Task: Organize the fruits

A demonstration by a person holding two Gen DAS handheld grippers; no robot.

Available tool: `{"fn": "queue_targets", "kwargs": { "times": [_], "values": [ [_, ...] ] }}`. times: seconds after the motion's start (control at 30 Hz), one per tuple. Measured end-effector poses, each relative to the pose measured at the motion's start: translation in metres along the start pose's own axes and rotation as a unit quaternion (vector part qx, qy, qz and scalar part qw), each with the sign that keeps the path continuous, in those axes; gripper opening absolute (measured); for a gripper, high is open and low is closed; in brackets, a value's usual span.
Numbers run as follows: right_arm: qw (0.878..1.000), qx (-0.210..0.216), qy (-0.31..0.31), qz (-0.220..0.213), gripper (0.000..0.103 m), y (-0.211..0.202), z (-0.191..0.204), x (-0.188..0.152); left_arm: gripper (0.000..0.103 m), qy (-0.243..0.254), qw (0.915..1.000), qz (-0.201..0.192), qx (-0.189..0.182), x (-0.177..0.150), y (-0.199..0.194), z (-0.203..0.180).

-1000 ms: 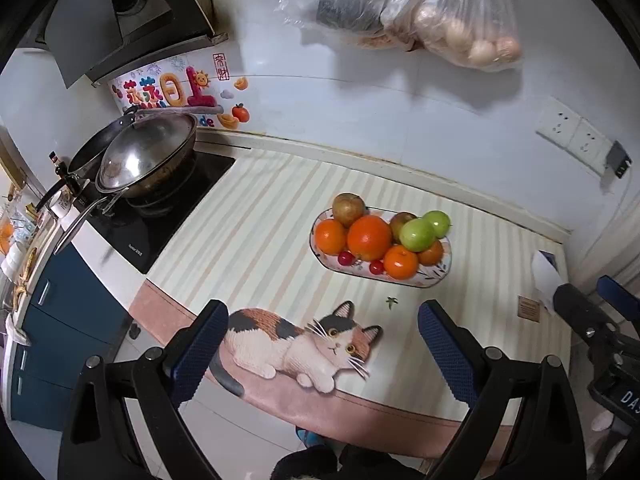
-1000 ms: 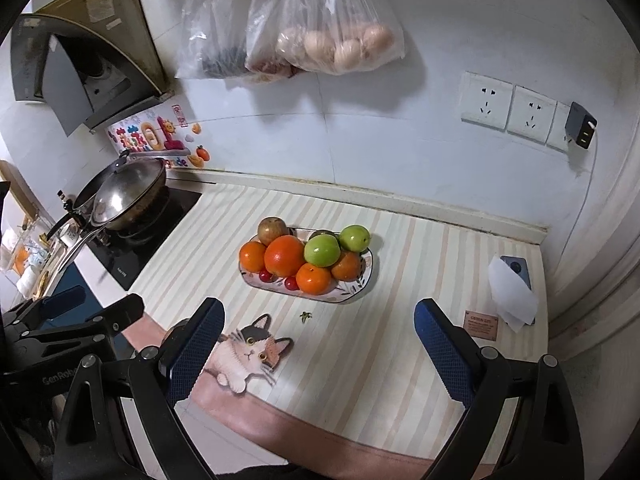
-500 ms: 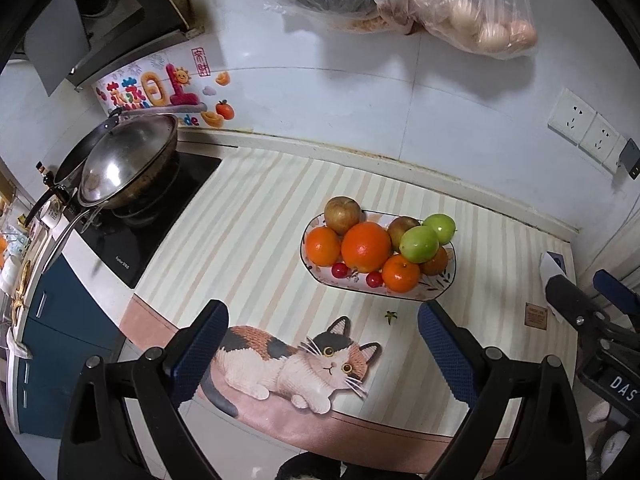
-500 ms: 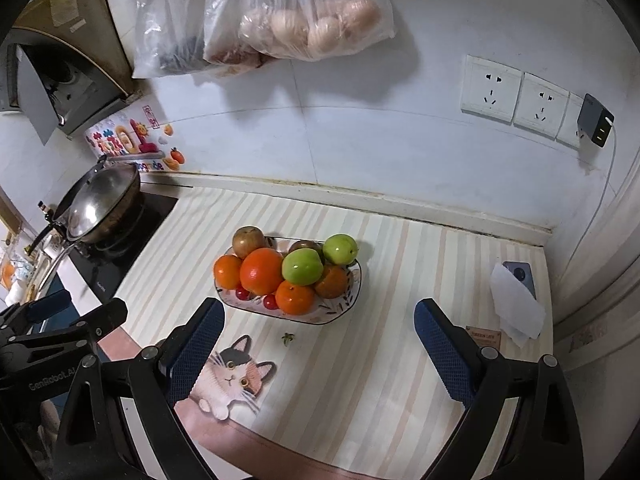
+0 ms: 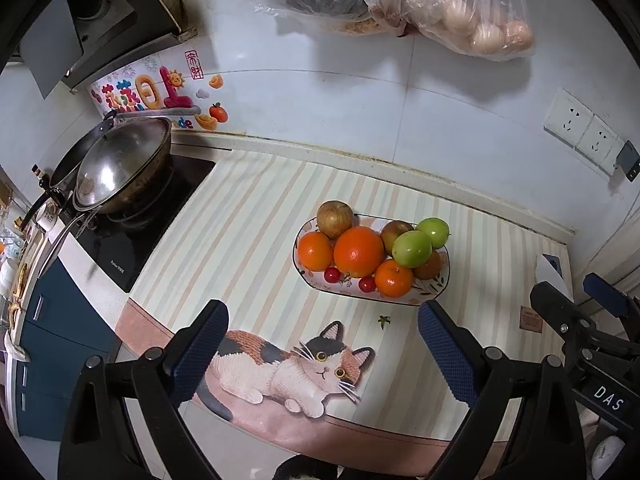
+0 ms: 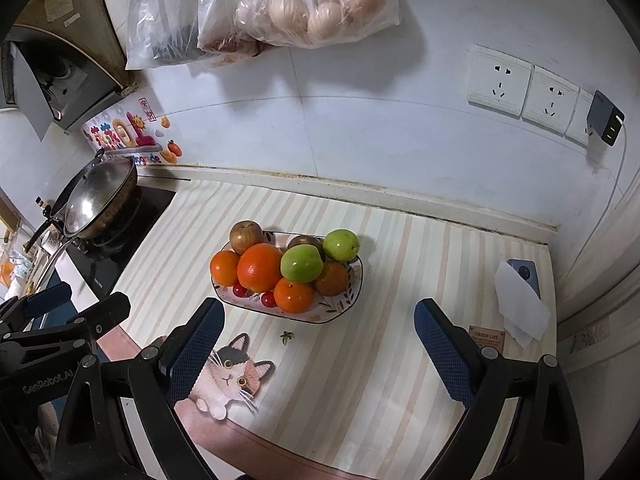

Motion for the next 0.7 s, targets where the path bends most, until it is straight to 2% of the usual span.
{"fn": "queue_targets", "kwargs": {
  "times": [0.7],
  "values": [
    [1.0,0.011,0.002,-0.004,0.098,-0.01,0.0,-0.001,0.097,-0.004,1.0,-0.001,0.0,0.0,-0.003,0.0]
  ]
}}
Point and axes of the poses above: each gripper's, at about its wrist camera, not at the fingertips, and y roughly the way its jaws point, z to its left, x to its top, the point moved 5 cm from there along y, roughly the way its jaws point, and after that the axes turned 5 degrees about x, right-handed, at the moved point
